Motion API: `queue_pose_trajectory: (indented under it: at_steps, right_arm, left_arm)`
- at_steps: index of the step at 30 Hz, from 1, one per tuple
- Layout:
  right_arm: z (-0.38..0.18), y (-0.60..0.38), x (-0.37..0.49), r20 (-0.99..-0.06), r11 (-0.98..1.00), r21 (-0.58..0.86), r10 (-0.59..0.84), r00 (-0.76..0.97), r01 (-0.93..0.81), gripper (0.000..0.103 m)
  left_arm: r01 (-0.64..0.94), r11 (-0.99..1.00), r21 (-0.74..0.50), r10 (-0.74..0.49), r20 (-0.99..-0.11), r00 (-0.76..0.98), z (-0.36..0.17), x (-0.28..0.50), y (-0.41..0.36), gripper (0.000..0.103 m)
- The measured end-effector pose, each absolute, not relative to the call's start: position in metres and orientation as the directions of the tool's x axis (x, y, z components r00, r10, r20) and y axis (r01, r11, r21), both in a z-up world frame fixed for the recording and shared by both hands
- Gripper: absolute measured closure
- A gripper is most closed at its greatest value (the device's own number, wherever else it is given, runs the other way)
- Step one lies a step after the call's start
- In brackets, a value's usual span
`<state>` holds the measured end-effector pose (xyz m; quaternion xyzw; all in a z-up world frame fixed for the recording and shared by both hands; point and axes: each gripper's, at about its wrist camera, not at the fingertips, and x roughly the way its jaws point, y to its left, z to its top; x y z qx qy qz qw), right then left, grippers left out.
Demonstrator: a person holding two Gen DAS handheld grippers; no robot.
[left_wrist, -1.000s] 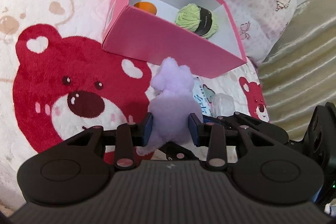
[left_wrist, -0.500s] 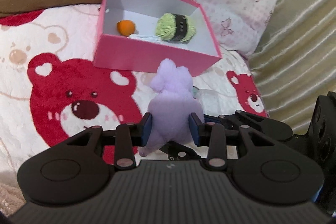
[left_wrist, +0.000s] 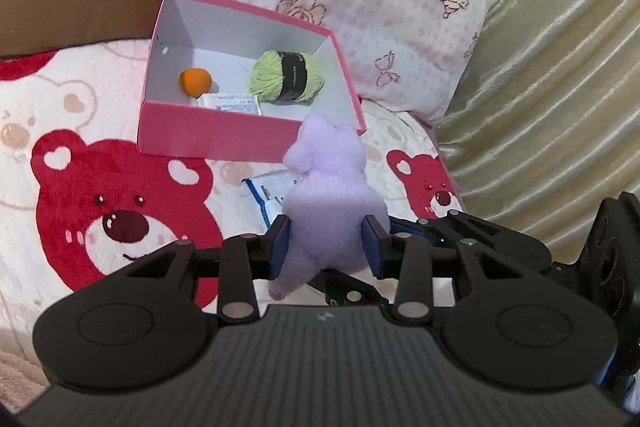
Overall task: Organize objects
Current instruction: 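Lift the plush toy with the left gripper and carry it over the pink box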
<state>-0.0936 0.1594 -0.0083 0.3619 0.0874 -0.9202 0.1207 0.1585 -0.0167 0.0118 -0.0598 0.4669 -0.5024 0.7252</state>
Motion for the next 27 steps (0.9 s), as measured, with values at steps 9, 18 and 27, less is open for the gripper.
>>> queue_pose_trajectory:
  at_steps: [9, 18, 27]
  right_arm:
    - [0.014, 0.165, -0.098, -0.660, -0.949, -0.072, -0.185, -0.728, 0.306, 0.041]
    - [0.028, 0.176, -0.108, -0.565, -0.929, -0.046, -0.278, -0.777, 0.367, 0.041]
    - [0.042, 0.184, -0.153, -0.583, -0.911, -0.027, -0.319, -0.747, 0.411, 0.041]
  left_arm:
    - [0.694, 0.484, -0.533, -0.790, -0.607, 0.086, 0.041, 0.165, -0.026, 0.065]
    - [0.705, 0.481, -0.521, -0.798, -0.594, 0.106, 0.067, 0.178, -0.032, 0.066]
    - [0.714, 0.531, -0.456, -0.779, -0.595, 0.199, 0.076, 0.202, -0.057, 0.066]
